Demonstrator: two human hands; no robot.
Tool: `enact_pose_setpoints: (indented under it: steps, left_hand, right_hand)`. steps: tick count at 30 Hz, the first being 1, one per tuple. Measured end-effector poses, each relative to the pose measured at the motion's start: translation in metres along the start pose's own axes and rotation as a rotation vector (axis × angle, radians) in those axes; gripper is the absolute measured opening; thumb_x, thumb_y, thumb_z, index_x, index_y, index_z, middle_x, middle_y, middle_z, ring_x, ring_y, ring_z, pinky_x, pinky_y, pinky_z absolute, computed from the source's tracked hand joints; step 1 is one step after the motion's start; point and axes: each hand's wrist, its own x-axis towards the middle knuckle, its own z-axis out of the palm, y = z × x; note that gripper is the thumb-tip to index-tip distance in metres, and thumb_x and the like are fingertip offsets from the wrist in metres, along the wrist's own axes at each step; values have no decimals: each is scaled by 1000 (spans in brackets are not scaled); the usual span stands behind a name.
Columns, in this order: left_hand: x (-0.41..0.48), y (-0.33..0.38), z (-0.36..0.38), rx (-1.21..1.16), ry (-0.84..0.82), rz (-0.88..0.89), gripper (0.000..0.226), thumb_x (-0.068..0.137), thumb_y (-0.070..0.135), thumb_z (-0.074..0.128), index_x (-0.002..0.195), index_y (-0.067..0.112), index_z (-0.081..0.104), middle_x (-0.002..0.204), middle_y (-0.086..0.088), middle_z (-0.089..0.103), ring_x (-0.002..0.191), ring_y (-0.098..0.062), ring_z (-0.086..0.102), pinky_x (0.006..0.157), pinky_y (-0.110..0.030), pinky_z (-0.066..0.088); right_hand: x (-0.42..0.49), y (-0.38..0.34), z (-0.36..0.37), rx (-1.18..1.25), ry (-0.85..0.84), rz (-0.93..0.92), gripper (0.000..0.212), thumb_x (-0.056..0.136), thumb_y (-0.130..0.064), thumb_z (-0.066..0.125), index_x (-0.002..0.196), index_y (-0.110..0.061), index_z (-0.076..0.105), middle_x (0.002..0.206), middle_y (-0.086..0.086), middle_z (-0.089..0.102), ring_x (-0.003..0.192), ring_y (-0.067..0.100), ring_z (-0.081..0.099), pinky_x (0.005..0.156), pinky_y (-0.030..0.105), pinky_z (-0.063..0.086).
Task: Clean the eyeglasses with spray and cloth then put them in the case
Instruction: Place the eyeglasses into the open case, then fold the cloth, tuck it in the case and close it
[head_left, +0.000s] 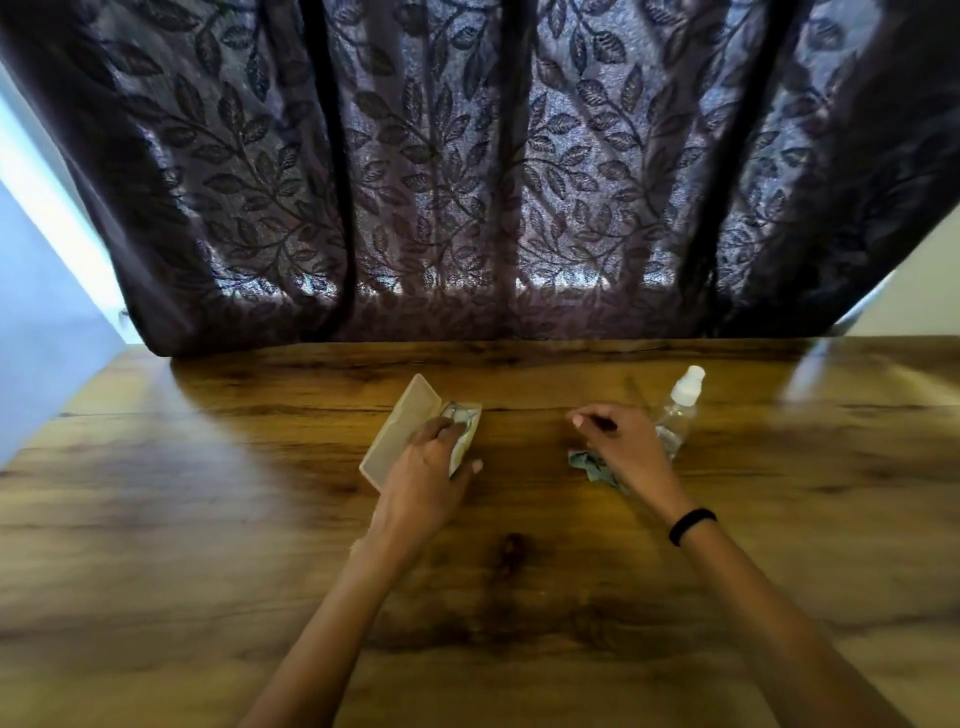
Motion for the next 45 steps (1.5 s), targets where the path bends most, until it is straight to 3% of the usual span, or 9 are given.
enact_pose_setpoints:
  steps: [9,15,18,23,27,33,37,40,45]
  left_hand:
    - [19,52,43,-123,-240,126,36,89,25,56,124,20,52,128,0,57,106,-11,56,88,-21,44]
    - [20,67,65,-183,-223,153,43,85,21,62,127,20,51,129,-1,55,116,-14,52,100,-30,42]
    - [19,68,72,-228,-227,195,54,81,22,67,130,18,46,131,-2,54,121,-14,47,104,-29,38]
    - [16,70,67,-692,-336,5,67,70,46,67,129,25,43,123,10,51,116,-7,49,93,-21,41]
    - [13,66,61,-1014,-454,-165,63,62,54,66,116,24,55,114,2,65,104,-12,63,88,-29,51]
    - [12,58,52,-1011,-224,-155,11,88,19,57,93,13,64,86,-1,67,75,-10,64,64,-18,51]
    - [16,54,43,-885,-97,-97,10,86,11,58,80,15,64,71,4,63,55,4,57,51,-9,43]
    - [15,52,37,-774,-60,-65,3,83,17,63,82,16,66,76,4,66,60,5,61,53,-9,45]
    - [13,57,29,-626,-4,-13,5,84,19,62,85,23,63,82,7,67,76,-19,65,66,-31,53]
  right_hand:
    - [-31,25,-11,-351,49,-17,21,93,-20,50,108,-12,62,106,8,67,86,13,57,72,20,38]
    - [-38,33,-15,-393,36,65,12,89,-19,56,92,-12,65,90,7,68,79,19,61,63,24,40]
    - [-37,33,-19,-181,-5,125,10,89,-19,56,85,-13,63,83,2,64,75,13,57,58,21,39]
    - [-38,22,-23,664,-116,310,9,90,-16,54,90,-11,61,95,6,66,90,17,64,62,21,53]
    - [-35,18,-22,720,-166,291,12,91,-17,52,90,-16,64,91,4,70,84,17,68,71,31,58]
    - [-29,11,-19,746,-153,297,13,91,-16,52,87,-17,65,69,-1,64,61,7,65,59,21,56]
    - [-28,9,-18,719,-123,288,12,92,-15,51,89,-14,63,65,0,59,55,6,62,54,18,53]
    - [-30,9,-17,636,-86,289,13,92,-15,50,86,-16,62,66,2,58,52,4,59,51,16,50]
    - [-29,6,-20,225,-150,174,9,91,-20,52,92,-21,61,79,-9,58,71,3,55,57,12,44]
